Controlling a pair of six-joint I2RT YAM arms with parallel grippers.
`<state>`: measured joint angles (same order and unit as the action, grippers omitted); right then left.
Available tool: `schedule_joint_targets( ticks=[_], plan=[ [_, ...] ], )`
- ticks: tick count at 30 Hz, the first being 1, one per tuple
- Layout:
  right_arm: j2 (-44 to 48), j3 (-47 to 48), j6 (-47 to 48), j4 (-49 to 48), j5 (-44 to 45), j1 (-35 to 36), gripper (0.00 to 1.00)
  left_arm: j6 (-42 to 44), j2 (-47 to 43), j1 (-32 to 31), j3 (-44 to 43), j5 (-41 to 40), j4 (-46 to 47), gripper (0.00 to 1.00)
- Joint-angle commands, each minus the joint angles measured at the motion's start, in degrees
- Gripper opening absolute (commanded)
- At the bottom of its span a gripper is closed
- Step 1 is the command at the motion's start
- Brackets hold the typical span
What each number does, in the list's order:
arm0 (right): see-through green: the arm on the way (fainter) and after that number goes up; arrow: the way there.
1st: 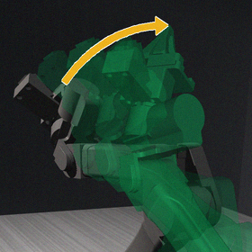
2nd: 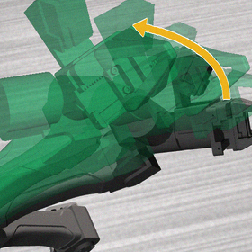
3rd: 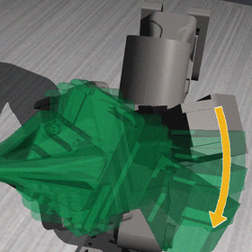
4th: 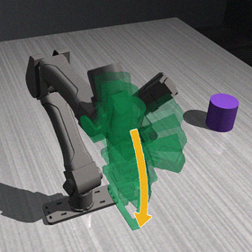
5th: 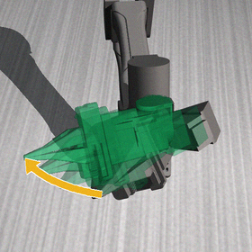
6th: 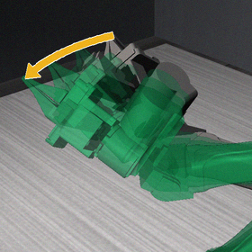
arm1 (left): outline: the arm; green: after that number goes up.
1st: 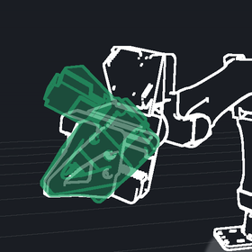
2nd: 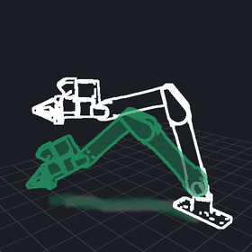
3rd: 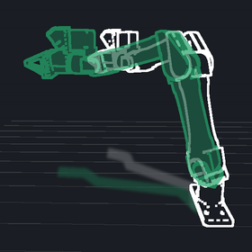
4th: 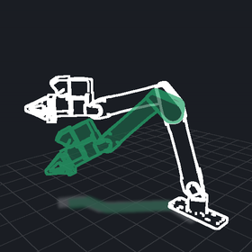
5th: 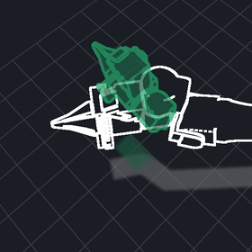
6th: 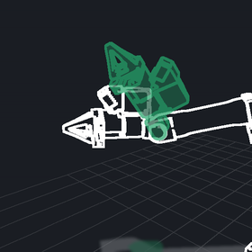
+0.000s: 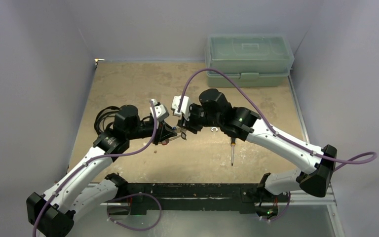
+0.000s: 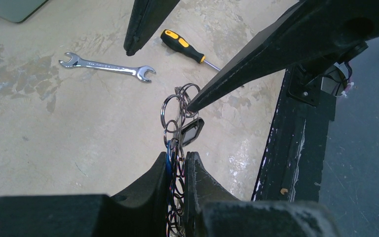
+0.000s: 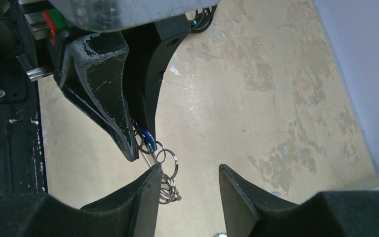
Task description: Put the keys on the keyring
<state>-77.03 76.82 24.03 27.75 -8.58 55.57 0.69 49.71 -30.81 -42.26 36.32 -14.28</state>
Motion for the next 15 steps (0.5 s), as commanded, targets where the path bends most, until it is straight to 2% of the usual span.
schedule_joint_targets(
  ticks=[1,9,15],
  plan=[
    [-0.75,1.83,-0.56,-2.01,-1.42,0.46,0.48,-0.25,-0.25,0.20,0.16,2.05,3.25,0.00],
    [-2.03,1.64,-0.33,-3.84,0.89,0.67,0.41,-0.25,-0.32,0.14,0.37,2.70,3.45,0.00],
    [-3.09,2.03,-0.30,-3.00,1.68,0.76,0.25,-0.25,-0.71,0.20,0.59,3.07,3.64,0.00]
  ],
)
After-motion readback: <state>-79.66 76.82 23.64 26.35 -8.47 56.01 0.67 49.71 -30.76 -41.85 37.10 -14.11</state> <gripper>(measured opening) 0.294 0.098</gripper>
